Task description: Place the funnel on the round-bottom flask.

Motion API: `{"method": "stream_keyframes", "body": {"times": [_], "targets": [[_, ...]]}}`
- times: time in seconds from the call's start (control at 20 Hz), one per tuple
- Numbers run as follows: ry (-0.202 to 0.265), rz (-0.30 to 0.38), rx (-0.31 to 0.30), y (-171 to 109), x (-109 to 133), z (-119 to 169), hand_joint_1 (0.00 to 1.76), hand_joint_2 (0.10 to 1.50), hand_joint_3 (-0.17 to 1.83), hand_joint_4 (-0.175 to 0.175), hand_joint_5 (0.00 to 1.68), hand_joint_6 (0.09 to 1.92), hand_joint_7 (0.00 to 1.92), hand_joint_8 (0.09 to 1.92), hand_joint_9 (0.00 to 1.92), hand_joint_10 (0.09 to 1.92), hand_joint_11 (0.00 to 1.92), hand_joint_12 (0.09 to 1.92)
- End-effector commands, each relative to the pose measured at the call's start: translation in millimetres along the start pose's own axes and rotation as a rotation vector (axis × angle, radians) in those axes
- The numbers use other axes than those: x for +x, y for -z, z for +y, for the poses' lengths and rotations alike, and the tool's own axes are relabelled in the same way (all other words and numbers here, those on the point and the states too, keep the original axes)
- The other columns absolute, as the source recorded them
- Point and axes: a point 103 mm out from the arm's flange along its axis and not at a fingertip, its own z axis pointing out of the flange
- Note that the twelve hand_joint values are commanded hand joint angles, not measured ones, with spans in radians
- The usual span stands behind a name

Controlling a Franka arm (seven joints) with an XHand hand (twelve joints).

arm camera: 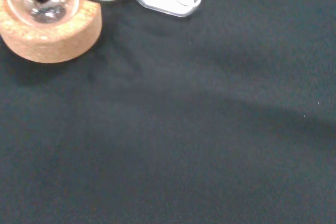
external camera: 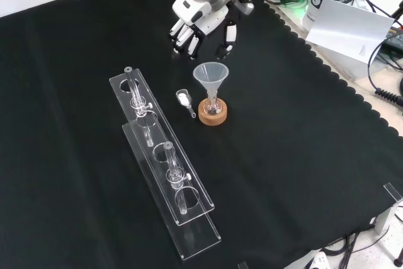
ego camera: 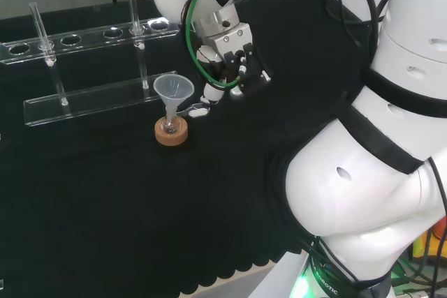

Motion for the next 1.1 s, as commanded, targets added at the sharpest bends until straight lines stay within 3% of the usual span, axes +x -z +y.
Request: {"method": "stream_keyframes", "body": {"times": [0.05,0.7,1.1], "targets": [[-0.006,0.015,-0.018,-13.0,10.0,7.9,0.82,0.7,0.65,-0.017,0.67,0.77,0.09,0.72,0.45,0.7,0.16,1.42],[0.002,0.019,-0.029,-7.5,19.0,11.2,0.81,0.7,0.63,-0.023,0.68,0.8,0.09,0.72,0.46,0.7,0.17,1.41],[-0.039,-0.013,-0.053,5.5,32.1,14.1,0.78,0.72,0.63,-0.023,0.77,0.84,0.09,0.73,0.46,0.7,0.18,1.41]]}}
